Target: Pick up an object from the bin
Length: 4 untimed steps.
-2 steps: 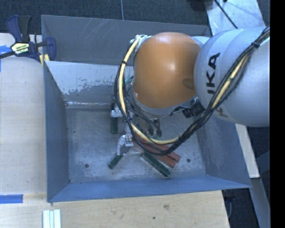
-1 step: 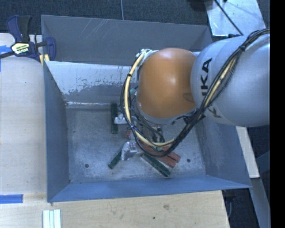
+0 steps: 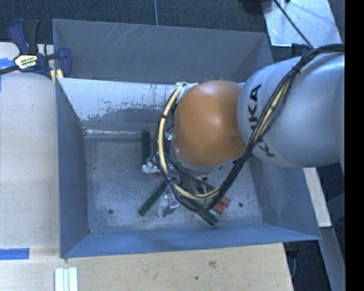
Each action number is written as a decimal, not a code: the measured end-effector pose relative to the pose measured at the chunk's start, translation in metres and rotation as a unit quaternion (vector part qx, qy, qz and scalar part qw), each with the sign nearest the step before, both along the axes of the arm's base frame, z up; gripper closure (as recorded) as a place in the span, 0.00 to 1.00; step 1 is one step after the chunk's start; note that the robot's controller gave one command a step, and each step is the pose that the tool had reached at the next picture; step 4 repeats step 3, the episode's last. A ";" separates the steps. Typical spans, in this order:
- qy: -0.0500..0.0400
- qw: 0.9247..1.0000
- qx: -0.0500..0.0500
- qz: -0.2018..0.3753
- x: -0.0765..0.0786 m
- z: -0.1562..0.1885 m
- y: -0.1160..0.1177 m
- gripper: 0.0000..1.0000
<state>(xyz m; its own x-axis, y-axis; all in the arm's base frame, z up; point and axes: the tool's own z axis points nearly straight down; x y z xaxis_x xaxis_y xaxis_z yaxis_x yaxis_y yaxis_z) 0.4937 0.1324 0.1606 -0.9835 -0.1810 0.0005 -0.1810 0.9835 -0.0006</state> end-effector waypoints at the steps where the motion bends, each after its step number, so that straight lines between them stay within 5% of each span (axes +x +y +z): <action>1: -0.015 1.000 0.005 -0.013 0.043 -0.081 -0.015 1.00; 2: -0.014 1.000 0.005 -0.013 0.043 -0.081 -0.015 1.00; 3: -0.004 1.000 0.001 -0.006 0.066 0.067 -0.009 1.00; 4: -0.004 1.000 0.001 -0.006 0.066 0.067 -0.009 1.00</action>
Offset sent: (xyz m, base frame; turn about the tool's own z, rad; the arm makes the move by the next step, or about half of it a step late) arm 0.0000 0.0000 0.0000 0.0000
